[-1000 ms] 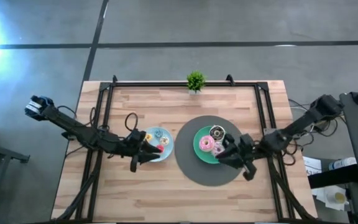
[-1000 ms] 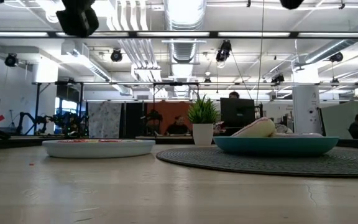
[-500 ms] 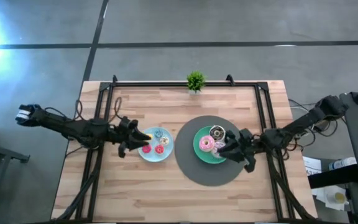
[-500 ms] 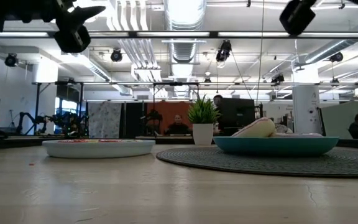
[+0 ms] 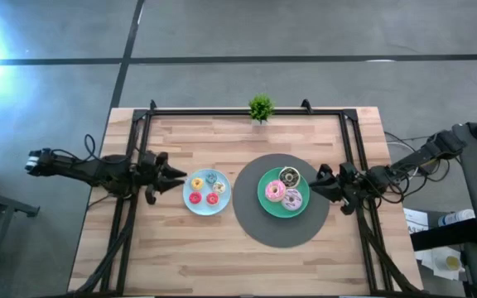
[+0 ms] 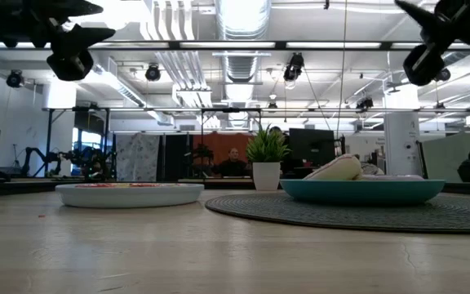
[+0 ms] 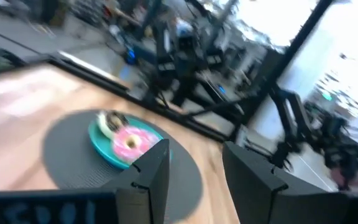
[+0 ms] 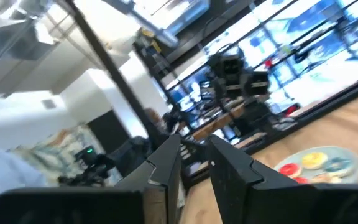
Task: Pick & Place donuts
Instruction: Return to Home Position
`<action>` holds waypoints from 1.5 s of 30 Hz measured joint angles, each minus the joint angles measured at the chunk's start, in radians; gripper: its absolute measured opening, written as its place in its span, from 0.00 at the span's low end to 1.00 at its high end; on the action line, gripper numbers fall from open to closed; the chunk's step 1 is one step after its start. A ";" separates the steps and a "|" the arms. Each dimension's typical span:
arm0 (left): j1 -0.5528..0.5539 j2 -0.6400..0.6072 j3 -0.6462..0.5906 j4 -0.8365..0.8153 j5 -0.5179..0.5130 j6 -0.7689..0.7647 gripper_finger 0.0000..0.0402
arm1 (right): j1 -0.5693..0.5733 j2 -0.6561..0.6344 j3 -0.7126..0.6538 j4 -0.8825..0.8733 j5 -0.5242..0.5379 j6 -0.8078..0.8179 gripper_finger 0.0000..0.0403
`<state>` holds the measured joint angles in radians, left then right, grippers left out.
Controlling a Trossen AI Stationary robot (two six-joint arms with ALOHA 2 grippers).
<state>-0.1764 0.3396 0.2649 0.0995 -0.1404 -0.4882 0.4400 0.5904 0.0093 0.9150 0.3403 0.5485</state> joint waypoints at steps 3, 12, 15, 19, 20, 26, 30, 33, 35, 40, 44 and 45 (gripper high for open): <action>0.000 -0.055 -0.014 -0.062 -0.039 0.001 0.31 | 0.000 -0.039 0.000 -0.074 0.030 -0.037 0.19; 0.001 -0.232 -0.083 -0.170 -0.125 -0.021 0.31 | 0.000 -0.080 0.000 -0.254 0.029 -0.056 0.17; 0.001 -0.290 -0.126 -0.153 -0.159 -0.027 0.31 | 0.000 -0.076 0.000 -0.310 0.029 -0.026 0.18; 0.001 -0.339 -0.189 -0.095 -0.129 -0.022 0.31 | 0.000 -0.076 0.000 -0.351 0.029 -0.032 0.19; 0.003 -0.339 -0.206 -0.082 -0.115 -0.022 0.31 | 0.000 -0.077 0.000 -0.361 0.029 -0.033 0.19; 0.005 -0.337 -0.256 -0.050 -0.076 -0.026 0.31 | 0.000 -0.078 0.000 -0.453 0.029 -0.032 0.19; 0.006 -0.339 -0.256 -0.054 -0.080 0.038 0.31 | 0.000 -0.078 0.000 -0.518 0.029 -0.032 0.18; 0.006 -0.332 -0.255 -0.054 -0.105 0.038 0.31 | 0.000 -0.078 0.000 -0.548 0.029 -0.032 0.17; 0.006 -0.330 -0.254 -0.054 -0.106 0.023 0.31 | 0.000 -0.077 0.000 -0.557 0.028 -0.032 0.17; 0.006 -0.326 -0.254 -0.052 -0.109 0.018 0.31 | 0.000 -0.078 0.000 -0.562 0.027 -0.032 0.18; 0.006 -0.326 -0.254 -0.052 -0.110 0.018 0.31 | 0.000 -0.078 0.000 -0.562 0.027 -0.032 0.19; 0.006 -0.326 -0.254 -0.053 -0.110 0.017 0.31 | 0.000 -0.078 0.000 -0.562 0.027 -0.032 0.20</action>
<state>-0.1703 0.0139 0.0105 0.0468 -0.2508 -0.4709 0.4400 0.5129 0.0090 0.3527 0.3676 0.5163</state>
